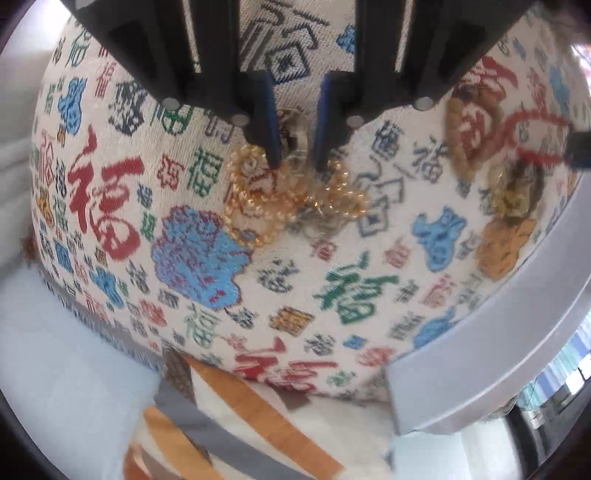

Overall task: Organize jewelry
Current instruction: 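Carry the red bracelet and silver pendant into the white tray and open both grippers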

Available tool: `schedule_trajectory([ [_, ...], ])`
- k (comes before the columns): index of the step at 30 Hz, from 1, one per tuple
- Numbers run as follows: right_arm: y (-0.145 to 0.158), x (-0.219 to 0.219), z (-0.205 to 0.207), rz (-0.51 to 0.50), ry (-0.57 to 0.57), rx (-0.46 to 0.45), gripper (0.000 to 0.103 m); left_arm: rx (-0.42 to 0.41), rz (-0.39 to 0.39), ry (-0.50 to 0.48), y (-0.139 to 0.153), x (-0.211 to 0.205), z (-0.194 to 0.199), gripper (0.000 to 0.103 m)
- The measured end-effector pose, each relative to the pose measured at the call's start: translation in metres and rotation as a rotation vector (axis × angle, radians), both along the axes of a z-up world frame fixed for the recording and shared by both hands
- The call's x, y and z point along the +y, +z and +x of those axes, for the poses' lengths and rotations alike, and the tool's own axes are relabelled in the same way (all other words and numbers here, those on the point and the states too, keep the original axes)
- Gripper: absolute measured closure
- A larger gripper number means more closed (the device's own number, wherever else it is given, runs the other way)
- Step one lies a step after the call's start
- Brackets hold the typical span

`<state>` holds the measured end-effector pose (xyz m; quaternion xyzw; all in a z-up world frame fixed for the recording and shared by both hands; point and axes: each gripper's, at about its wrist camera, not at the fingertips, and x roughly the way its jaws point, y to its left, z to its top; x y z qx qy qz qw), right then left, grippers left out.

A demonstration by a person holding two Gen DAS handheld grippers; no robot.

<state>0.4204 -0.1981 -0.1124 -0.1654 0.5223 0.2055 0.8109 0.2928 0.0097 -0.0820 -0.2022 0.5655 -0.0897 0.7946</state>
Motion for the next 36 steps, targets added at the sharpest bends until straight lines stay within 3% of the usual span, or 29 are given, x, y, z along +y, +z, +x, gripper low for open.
schedule_trajectory([
  [5, 0.059, -0.026, -0.016, 0.188, -0.068, 0.051, 0.087, -0.021, -0.036, 0.005, 0.024, 0.016, -0.013, 0.087],
  [12, 0.120, -0.011, -0.057, 0.249, -0.017, 0.045, 0.087, -0.082, -0.071, 0.048, 0.072, 0.047, -0.036, 0.087],
  [22, 0.187, 0.085, -0.096, 0.336, 0.154, -0.041, 0.087, -0.159, -0.065, 0.161, 0.134, 0.126, -0.072, 0.087],
  [28, 0.197, 0.161, -0.101, 0.400, 0.253, -0.052, 0.087, -0.212, 0.014, 0.285, 0.150, 0.186, -0.076, 0.087],
  [32, 0.189, 0.210, -0.100, 0.398, 0.299, -0.043, 0.087, -0.201, 0.088, 0.358, 0.140, 0.221, -0.065, 0.087],
  [36, 0.170, 0.263, -0.097, 0.333, 0.351, -0.049, 0.087, -0.154, 0.149, 0.405, 0.118, 0.248, -0.051, 0.087],
])
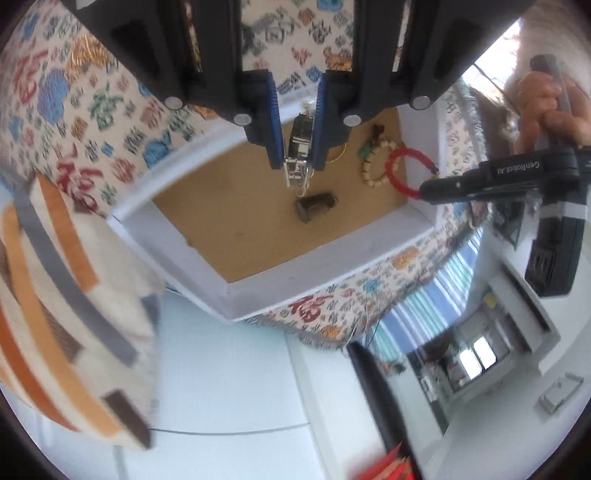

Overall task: Organize jewelry
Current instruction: 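Carry the red bracelet and silver pendant into the white tray and open both grippers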

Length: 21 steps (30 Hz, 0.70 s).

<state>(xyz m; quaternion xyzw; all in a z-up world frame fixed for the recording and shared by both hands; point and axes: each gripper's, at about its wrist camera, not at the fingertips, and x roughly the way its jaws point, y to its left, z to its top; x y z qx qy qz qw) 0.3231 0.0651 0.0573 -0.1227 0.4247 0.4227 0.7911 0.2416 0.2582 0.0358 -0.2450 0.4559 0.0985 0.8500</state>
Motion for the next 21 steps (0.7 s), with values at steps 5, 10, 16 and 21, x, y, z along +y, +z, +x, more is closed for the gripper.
schedule_trajectory([
  [5, -0.037, 0.041, 0.017, -0.052, -0.001, 0.017, 0.087, 0.080, 0.001, 0.046, -0.042, 0.021, 0.014, 0.087],
  [10, -0.063, 0.052, 0.031, -0.037, -0.053, 0.029, 0.059, 0.138, 0.043, 0.068, -0.070, 0.029, 0.021, 0.074],
  [16, -0.054, 0.015, 0.032, 0.014, -0.131, -0.011, 0.052, 0.125, 0.100, 0.061, -0.069, 0.019, 0.003, 0.029],
  [21, -0.048, -0.048, 0.015, -0.027, -0.161, -0.085, 0.052, 0.073, 0.151, -0.035, -0.055, -0.022, -0.030, 0.022],
])
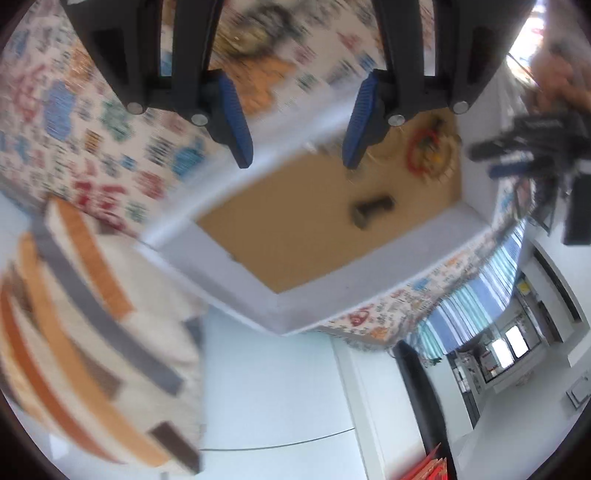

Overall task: Organize jewelry
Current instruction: 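Carry the red bracelet and silver pendant into the white tray and open both grippers, then withdraw both tools from the tray back over the remaining jewelry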

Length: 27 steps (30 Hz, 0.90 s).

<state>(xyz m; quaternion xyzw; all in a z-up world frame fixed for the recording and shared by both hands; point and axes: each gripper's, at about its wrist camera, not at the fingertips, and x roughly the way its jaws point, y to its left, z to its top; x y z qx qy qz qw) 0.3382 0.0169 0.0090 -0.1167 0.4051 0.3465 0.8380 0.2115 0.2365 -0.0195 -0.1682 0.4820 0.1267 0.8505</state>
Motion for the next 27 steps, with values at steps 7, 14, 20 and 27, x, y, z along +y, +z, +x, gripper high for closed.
schedule_trajectory([
  [7, -0.021, -0.127, -0.075, -0.148, -0.179, -0.116, 0.052, -0.043, 0.022, -0.225, -0.003, -0.100, -0.055, 0.014],
  [14, -0.086, -0.197, -0.154, -0.057, -0.346, 0.124, 0.052, 0.037, 0.014, -0.384, -0.062, -0.192, -0.086, 0.014],
  [20, -0.091, -0.208, -0.195, -0.087, -0.343, 0.109, 0.052, 0.065, -0.013, -0.445, -0.083, -0.239, -0.107, 0.014],
  [27, -0.103, -0.252, -0.220, -0.040, -0.411, 0.147, 0.052, 0.097, 0.023, -0.399, -0.087, -0.248, -0.119, 0.014],
])
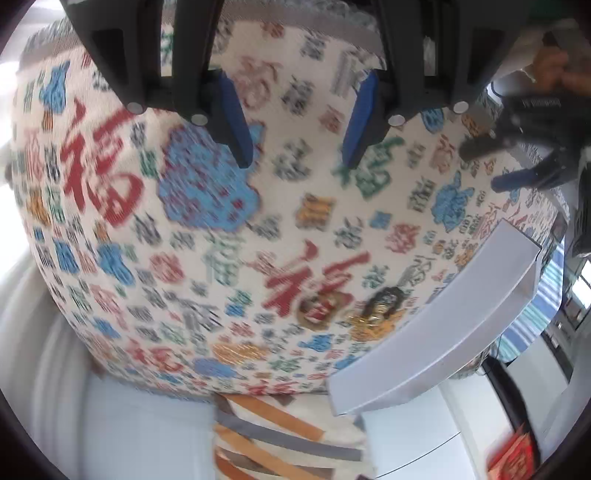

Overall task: Organize jewelry
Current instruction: 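Withdraw both tools from the tray back over the remaining jewelry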

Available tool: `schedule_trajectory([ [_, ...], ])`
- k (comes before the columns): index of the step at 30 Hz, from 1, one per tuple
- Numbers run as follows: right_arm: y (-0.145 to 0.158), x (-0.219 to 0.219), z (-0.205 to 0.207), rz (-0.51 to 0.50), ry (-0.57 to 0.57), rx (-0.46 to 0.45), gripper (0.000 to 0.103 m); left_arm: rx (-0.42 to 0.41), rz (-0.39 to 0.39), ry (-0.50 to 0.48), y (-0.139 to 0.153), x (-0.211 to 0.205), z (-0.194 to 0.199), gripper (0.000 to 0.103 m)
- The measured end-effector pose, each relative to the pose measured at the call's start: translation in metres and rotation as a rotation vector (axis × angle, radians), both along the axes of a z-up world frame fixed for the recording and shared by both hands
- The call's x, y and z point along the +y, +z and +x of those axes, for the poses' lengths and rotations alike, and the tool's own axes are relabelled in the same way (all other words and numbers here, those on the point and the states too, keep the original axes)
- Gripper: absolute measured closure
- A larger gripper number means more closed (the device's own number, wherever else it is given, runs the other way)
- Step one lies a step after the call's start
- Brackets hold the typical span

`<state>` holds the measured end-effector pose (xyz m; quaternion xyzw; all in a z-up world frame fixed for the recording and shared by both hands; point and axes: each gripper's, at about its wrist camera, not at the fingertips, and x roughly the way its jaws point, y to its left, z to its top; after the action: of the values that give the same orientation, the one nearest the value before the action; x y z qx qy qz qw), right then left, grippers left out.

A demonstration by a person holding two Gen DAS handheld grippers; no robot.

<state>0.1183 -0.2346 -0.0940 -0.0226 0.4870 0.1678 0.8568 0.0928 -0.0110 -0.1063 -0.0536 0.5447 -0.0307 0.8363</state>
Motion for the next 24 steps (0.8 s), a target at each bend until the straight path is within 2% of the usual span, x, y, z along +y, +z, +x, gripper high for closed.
schedule_trajectory([
  [7, -0.019, -0.023, -0.002, 0.056, -0.040, 0.046, 0.052, 0.045, 0.017, 0.042, -0.008, 0.003, 0.005, 0.014],
  [17, -0.023, -0.005, 0.013, 0.095, 0.024, 0.069, 0.052, 0.090, 0.045, 0.019, -0.017, -0.010, 0.016, 0.014],
  [24, -0.022, -0.003, 0.016, 0.086, 0.044, 0.079, 0.052, 0.087, 0.047, -0.001, -0.016, -0.018, 0.020, 0.014],
])
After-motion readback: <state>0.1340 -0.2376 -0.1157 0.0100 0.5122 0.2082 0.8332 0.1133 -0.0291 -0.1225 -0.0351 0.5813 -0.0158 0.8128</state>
